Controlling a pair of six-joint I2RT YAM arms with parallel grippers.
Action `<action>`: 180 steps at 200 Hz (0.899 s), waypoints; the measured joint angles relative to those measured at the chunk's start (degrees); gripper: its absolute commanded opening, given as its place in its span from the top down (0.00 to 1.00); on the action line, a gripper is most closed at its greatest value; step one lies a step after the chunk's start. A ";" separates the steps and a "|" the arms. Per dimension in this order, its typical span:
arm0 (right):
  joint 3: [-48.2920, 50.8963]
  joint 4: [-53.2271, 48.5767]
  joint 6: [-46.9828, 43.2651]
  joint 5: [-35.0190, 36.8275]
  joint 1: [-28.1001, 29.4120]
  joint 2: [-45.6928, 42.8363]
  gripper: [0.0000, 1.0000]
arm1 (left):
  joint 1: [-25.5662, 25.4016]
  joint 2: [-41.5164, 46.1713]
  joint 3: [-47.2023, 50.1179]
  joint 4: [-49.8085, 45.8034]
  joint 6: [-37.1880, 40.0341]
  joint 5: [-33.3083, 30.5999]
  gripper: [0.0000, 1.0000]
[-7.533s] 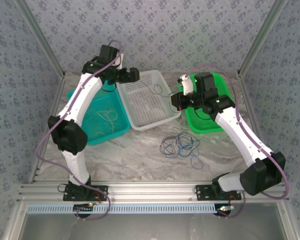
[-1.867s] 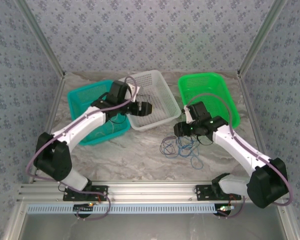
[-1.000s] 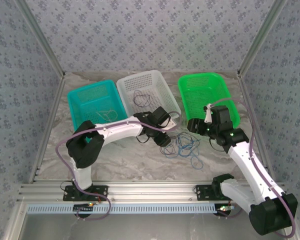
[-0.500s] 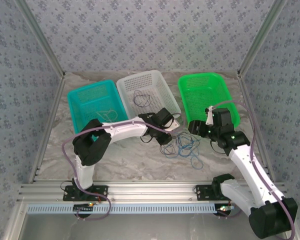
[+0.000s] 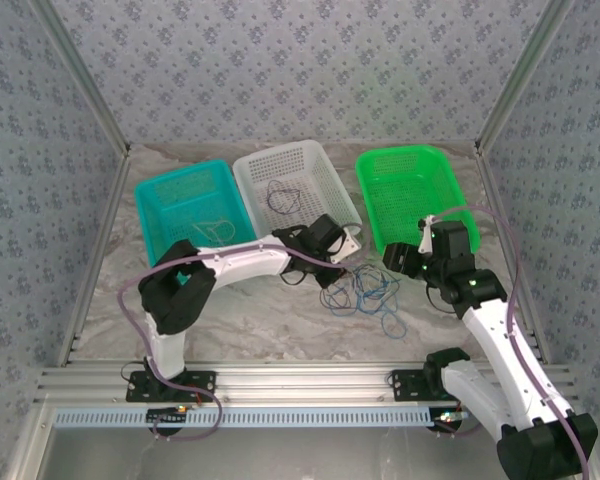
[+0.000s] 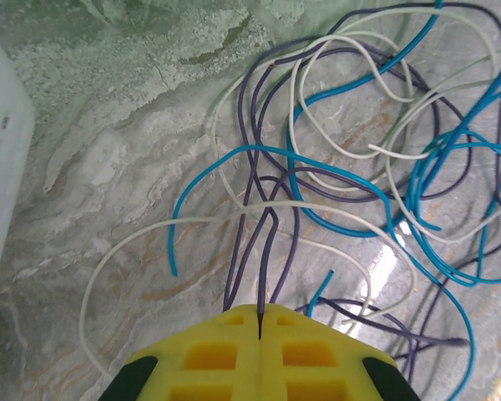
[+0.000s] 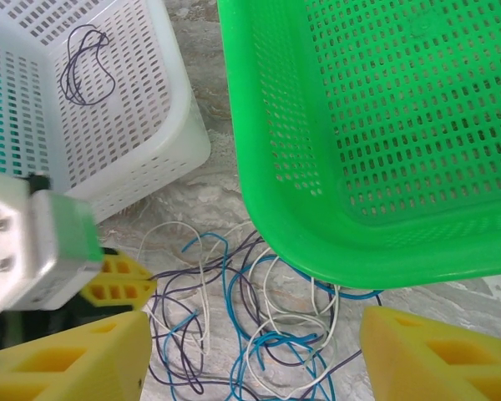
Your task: Untangle the cables
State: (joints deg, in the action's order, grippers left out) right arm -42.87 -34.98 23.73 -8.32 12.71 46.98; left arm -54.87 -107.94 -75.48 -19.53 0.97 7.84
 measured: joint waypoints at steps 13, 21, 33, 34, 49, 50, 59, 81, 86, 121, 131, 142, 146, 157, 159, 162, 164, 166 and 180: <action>0.07 0.00 0.00 0.22 0.00 -0.24 0.31 | 0.00 2.91 1.75 0.55 -0.46 -0.17 1.00; 0.22 0.02 0.00 0.37 0.00 -0.57 0.31 | 0.00 4.61 2.60 1.01 -0.83 -0.22 1.00; 0.57 0.44 0.02 0.35 0.02 -1.36 0.31 | 0.00 7.19 3.67 2.10 -1.27 -0.42 1.00; 0.61 0.46 0.02 0.33 0.02 -1.40 0.30 | 0.00 7.45 3.76 2.23 -1.36 -0.48 1.00; 1.11 1.92 0.04 -0.04 0.17 -2.47 0.30 | 0.00 10.32 4.59 3.48 -2.01 -0.79 1.00; 1.14 2.01 0.04 -0.07 0.20 -2.51 0.30 | 0.00 10.43 4.61 3.52 -2.08 -0.81 1.00; 1.66 3.43 0.07 -0.31 0.52 -3.13 0.30 | 0.02 11.76 4.81 3.89 -2.47 -1.07 1.00; 3.61 7.13 0.28 -1.44 2.34 -3.65 0.29 | 0.48 14.32 4.98 5.09 -4.04 -1.22 1.00; 4.13 7.93 0.28 -1.66 2.91 -3.65 0.28 | 0.59 14.88 5.18 5.44 -4.42 -1.20 1.00; 5.73 11.78 0.13 -1.51 8.46 -3.43 0.23 | 2.95 18.62 7.15 7.63 -8.39 0.61 1.00; 5.84 13.27 -0.26 -1.25 10.23 -3.45 0.21 | 3.65 19.45 7.52 7.85 -9.40 1.20 1.00; 6.16 15.17 -0.42 -0.68 12.20 -3.43 0.19 | 4.22 20.09 7.63 8.15 -10.49 1.92 1.00; 6.34 15.96 -0.59 -0.33 12.90 -3.43 0.19 | 4.31 20.22 7.65 8.26 -10.80 2.12 1.00; 6.75 17.53 -0.66 0.72 14.80 -3.26 0.19 | 4.50 20.55 7.80 8.90 -11.67 2.91 1.00; 6.78 17.73 -0.63 0.94 15.02 -3.19 0.19 | 4.52 20.57 7.82 8.96 -11.67 2.97 1.00; 6.88 18.23 -0.63 1.31 15.54 -2.93 0.19 | 4.50 20.70 7.91 9.11 -12.04 3.30 1.00; 6.93 18.47 -0.61 1.46 15.72 -2.86 0.19 | 4.50 20.74 7.93 9.25 -12.17 3.37 1.00; 6.97 18.78 -0.63 1.64 15.98 -2.69 0.19 | 4.50 20.81 8.00 9.27 -12.24 3.52 1.00; 7.17 20.55 -0.63 2.86 17.81 -1.05 0.19 | 4.50 21.33 8.48 9.49 -13.33 4.35 1.00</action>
State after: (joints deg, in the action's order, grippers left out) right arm -35.70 -14.44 23.09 -5.45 30.52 45.93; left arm -50.37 -86.61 -67.00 -10.04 -12.36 12.19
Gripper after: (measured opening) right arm 0.811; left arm 0.042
